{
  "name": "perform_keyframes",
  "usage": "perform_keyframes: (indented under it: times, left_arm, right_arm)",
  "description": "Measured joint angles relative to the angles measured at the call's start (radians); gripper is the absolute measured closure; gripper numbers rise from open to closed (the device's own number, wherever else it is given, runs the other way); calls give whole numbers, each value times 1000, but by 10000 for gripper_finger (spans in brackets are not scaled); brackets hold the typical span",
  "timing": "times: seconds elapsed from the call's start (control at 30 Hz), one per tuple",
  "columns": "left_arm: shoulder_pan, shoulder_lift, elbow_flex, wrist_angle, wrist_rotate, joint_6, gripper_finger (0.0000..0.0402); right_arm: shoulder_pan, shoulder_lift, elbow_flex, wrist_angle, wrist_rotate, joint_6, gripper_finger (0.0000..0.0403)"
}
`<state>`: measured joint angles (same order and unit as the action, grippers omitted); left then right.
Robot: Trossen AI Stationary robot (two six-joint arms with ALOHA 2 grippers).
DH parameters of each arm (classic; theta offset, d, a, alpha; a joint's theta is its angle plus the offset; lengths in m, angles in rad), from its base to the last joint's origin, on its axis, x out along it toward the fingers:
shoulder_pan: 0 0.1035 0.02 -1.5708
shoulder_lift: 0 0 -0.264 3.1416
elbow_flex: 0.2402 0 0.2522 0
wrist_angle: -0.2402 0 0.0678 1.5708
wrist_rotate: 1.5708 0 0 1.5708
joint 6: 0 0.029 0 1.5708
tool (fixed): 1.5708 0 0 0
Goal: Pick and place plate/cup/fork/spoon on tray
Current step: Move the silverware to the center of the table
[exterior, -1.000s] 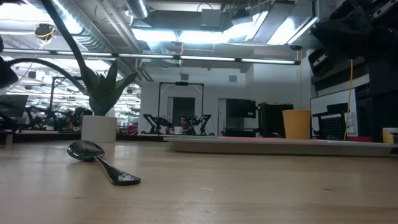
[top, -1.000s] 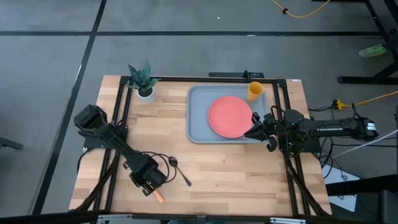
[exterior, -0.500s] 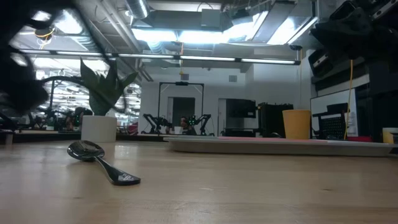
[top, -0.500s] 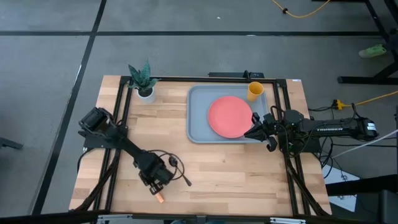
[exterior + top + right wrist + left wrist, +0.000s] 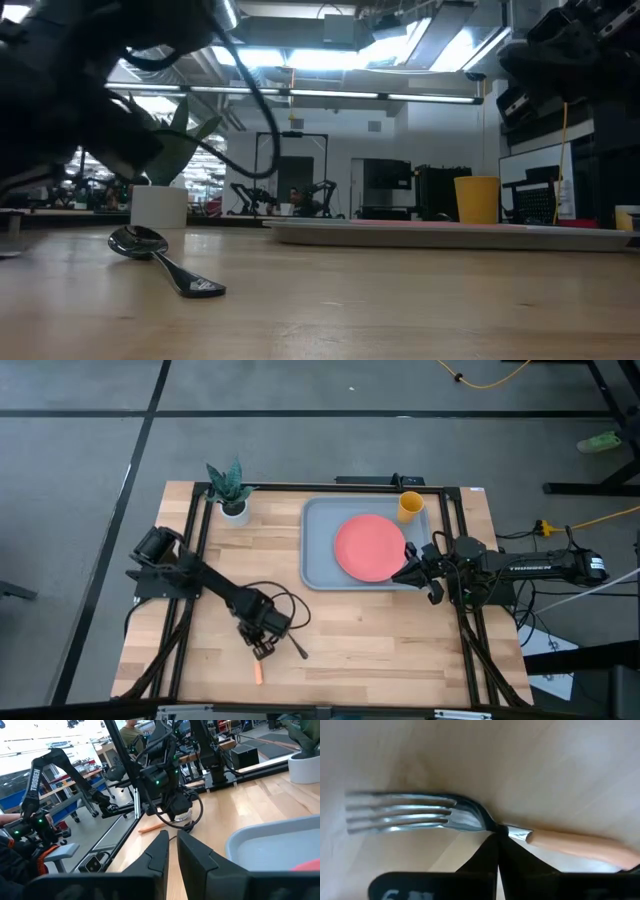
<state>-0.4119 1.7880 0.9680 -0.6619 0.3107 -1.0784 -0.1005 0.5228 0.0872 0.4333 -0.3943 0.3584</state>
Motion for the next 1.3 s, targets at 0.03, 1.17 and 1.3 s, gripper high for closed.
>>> perform_keyframes:
  times: [0.03, 1.17, 1.3]
  left_arm:
    - [5, 0, 0, 16, 0, 3, 401]
    - [-40, 26, 0, 378, 18, -114, 401]
    - [-24, 21, 22, 347, 36, -98, 401]
  right_arm:
    - [0, 0, 0, 0, 0, 0, 360]
    - [0, 0, 0, -13, -1, 3, 360]
    - [0, 0, 0, -14, -2, 3, 360]
